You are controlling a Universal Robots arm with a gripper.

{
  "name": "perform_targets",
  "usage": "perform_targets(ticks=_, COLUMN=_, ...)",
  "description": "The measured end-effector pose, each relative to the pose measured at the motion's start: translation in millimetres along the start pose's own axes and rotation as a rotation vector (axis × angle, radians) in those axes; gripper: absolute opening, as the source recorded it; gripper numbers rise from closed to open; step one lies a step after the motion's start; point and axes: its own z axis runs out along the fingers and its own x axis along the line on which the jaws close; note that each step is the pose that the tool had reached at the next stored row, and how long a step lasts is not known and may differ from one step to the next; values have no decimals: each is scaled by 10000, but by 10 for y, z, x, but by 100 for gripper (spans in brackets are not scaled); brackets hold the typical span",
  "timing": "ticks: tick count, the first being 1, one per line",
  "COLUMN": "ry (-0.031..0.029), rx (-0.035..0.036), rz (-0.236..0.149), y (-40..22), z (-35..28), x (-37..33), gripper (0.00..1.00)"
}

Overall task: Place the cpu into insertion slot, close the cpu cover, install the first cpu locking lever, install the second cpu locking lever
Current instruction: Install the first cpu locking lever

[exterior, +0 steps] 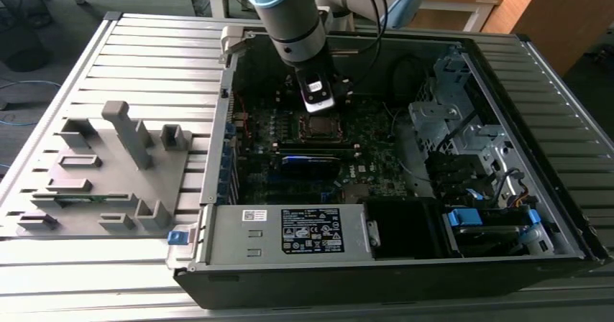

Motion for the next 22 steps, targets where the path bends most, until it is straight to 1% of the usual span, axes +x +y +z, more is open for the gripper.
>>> perform_targets(ticks=2, ry=-1, rx=-1, rz=1, y=7, z=0, x=3, gripper=11)
perform_targets(ticks=11, ry=-7, rx=7, rz=20, y=82, z=14, x=38, gripper=11)
perform_targets(ticks=17, ry=-10, rx=12, rz=33, y=85, z=15, x=40, gripper=11)
perform_targets(ticks=20, ry=44, rx=40, rz=42, y=85, z=17, x=39, gripper=11)
perform_targets(ticks=22, ry=147, rx=88, rz=62, y=86, z=18, x=36, gripper=11)
